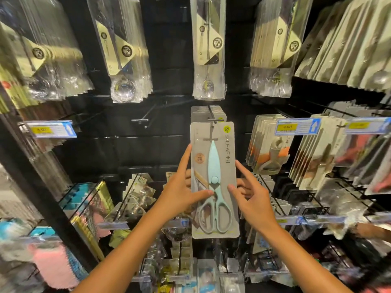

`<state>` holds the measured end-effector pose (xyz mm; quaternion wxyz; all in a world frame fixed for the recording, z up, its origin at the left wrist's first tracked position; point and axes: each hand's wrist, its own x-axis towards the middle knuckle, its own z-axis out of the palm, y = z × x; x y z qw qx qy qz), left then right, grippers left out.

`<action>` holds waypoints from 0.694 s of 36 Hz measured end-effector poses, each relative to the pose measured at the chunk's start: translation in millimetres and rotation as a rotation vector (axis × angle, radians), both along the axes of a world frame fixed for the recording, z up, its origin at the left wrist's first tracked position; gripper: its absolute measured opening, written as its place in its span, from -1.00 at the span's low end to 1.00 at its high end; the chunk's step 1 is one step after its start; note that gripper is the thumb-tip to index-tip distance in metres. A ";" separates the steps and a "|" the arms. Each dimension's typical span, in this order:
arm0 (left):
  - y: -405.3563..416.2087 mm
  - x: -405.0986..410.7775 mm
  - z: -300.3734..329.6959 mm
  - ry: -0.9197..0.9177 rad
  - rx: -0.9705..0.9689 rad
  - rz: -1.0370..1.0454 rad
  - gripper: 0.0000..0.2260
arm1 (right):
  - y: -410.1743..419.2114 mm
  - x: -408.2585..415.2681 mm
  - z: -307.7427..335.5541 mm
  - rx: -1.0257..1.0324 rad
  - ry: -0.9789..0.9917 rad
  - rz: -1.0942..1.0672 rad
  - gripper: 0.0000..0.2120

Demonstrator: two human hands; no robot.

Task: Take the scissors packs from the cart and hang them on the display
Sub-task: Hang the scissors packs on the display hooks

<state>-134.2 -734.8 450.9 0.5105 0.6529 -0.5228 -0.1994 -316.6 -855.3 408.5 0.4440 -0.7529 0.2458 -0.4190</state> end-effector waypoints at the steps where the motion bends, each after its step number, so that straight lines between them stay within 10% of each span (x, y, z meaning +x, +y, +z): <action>1: -0.9 0.8 -1.1 0.006 0.007 0.003 0.15 | -0.8 -0.2 0.3 -0.003 -0.005 0.002 -0.36; 25: -63.8 38.8 10.3 0.165 0.180 -0.049 -0.01 | -54.3 56.1 -1.5 -0.043 0.241 0.141 -0.03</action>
